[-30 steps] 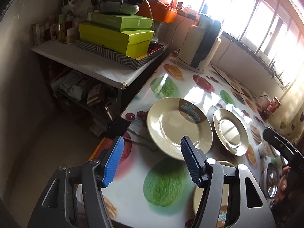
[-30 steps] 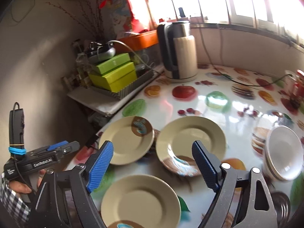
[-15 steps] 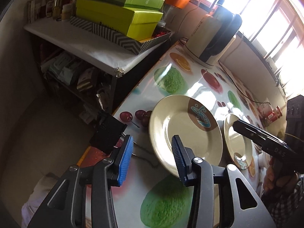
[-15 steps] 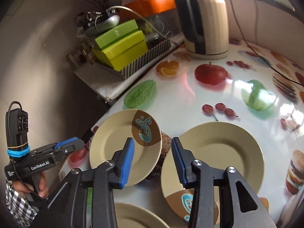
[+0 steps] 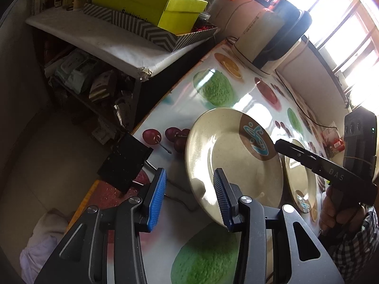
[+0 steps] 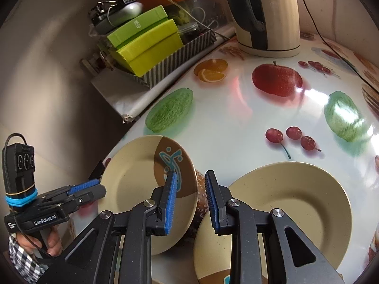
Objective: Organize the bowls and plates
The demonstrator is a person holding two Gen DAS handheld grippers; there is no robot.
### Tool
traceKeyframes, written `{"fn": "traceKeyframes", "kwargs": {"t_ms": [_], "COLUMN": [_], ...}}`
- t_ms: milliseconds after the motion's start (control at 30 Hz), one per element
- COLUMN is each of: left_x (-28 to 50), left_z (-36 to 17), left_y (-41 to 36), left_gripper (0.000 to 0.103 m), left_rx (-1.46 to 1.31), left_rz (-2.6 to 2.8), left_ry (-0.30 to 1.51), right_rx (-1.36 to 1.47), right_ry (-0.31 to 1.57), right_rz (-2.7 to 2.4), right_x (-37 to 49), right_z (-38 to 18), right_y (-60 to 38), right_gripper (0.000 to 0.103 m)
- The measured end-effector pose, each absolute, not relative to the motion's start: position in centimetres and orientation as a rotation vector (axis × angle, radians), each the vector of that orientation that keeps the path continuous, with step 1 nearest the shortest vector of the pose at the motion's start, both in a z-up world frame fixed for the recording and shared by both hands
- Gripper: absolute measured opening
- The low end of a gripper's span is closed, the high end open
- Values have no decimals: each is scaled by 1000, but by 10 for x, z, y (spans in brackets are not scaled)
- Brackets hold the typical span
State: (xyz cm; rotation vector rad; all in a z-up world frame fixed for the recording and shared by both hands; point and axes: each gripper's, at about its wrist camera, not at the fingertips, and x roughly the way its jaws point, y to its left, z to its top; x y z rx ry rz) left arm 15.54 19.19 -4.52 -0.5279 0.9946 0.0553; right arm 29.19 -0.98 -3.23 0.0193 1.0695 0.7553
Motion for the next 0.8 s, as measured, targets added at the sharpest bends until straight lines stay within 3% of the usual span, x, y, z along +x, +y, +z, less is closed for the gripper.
{"fn": "traceKeyframes", "kwargs": {"t_ms": [100,200,467,533,800], "left_x": [156,157,161,162,162], "left_z": [-44,-46,-46,-48,-48], "left_y": [191,193,189,188,187], "left_gripper": [39,28,26,22,21], "left_rx": [-522,-541,-548,-556,-563], "left_rz": [59,52,38,33,45], "left_ry": [991,993,996,1002,998], "right_rx": [33,34,50,56,63], "right_ry": [1081,1096,1111,1113,1114], "right_rz": [762,768,780,779,778], "right_x": [294,295,297,297,297], "right_z": [-35,-39,-42,-43,-44], "right_y": [-10,-8,-8,-8,-9], "right_gripper": [24,24,16,16,14]}}
